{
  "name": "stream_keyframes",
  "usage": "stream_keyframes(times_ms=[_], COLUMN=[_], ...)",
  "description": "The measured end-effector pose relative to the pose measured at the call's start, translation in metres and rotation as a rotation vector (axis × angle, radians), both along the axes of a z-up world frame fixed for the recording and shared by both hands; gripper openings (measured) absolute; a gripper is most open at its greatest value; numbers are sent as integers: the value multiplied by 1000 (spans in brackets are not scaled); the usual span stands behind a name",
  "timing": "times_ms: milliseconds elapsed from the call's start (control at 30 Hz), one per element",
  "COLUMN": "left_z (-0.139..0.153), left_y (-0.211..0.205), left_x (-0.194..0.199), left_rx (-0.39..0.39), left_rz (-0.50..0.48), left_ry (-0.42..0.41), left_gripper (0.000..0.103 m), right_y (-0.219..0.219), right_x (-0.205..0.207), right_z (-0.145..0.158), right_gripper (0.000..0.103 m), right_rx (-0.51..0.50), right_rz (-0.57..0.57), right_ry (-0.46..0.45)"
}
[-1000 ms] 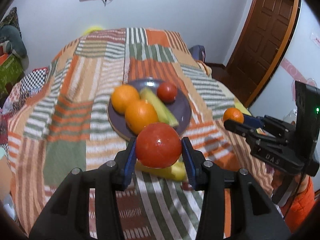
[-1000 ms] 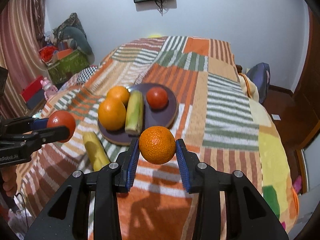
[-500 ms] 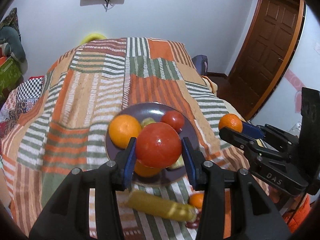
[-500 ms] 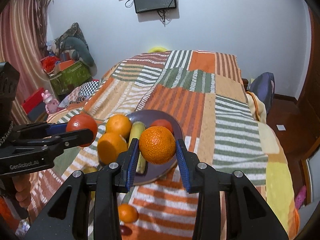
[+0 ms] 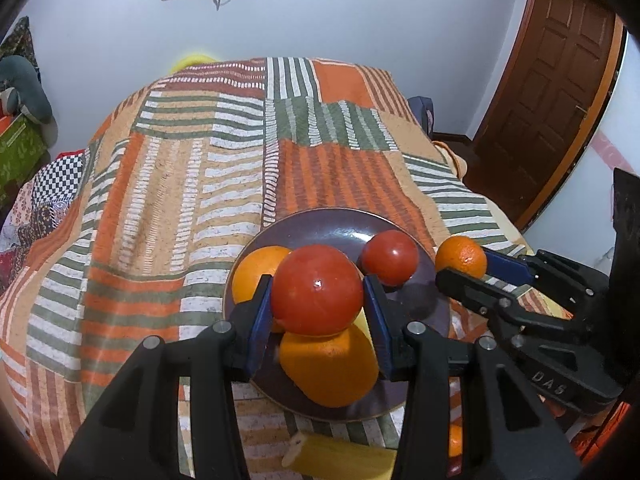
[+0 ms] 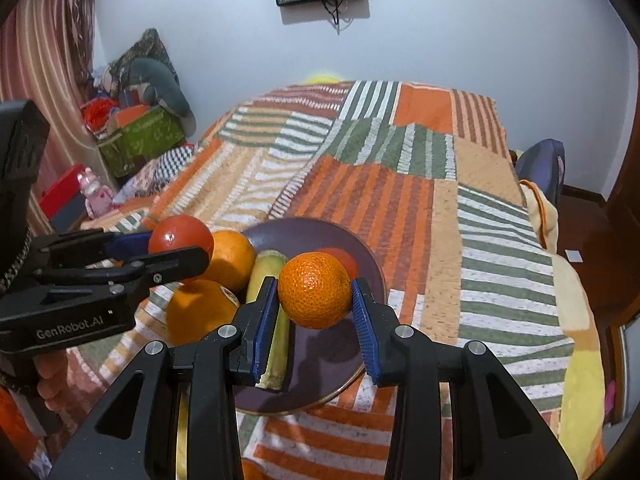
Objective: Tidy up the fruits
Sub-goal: 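Carry the tangerine onto the plate with the right tool while the left tool lowers the tomato there, then open both tools and pull them back from the plate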
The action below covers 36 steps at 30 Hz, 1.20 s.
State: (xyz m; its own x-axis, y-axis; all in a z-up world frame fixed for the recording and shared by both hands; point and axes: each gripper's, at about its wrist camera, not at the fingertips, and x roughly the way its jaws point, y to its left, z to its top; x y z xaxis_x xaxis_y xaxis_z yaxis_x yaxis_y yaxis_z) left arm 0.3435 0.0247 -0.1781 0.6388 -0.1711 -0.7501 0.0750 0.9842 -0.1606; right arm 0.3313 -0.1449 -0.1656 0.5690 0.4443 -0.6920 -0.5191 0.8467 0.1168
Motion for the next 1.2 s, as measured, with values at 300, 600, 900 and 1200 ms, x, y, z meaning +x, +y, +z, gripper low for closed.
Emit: stream_keyframes(times_ms=[300,600,900,1200], left_z=[-12,-17,-9,18], left_y=[-7,-14,-10,-8], left_x=[17,24,16,-20], left_rx=[19,58,27,47], left_rz=[-12,-14,4,2], left_ry=[16,38,47,7], left_gripper=[44,44,57,64], right_y=[0,5,-1,-10], right_x=[11,15,10,-8], right_z=[-26,-36,-28,1], right_gripper=[34,34,39,39], right_rx=[-38,-67,-50,-34], right_rz=[28,44,19,6], right_ry=[90,126,129,79])
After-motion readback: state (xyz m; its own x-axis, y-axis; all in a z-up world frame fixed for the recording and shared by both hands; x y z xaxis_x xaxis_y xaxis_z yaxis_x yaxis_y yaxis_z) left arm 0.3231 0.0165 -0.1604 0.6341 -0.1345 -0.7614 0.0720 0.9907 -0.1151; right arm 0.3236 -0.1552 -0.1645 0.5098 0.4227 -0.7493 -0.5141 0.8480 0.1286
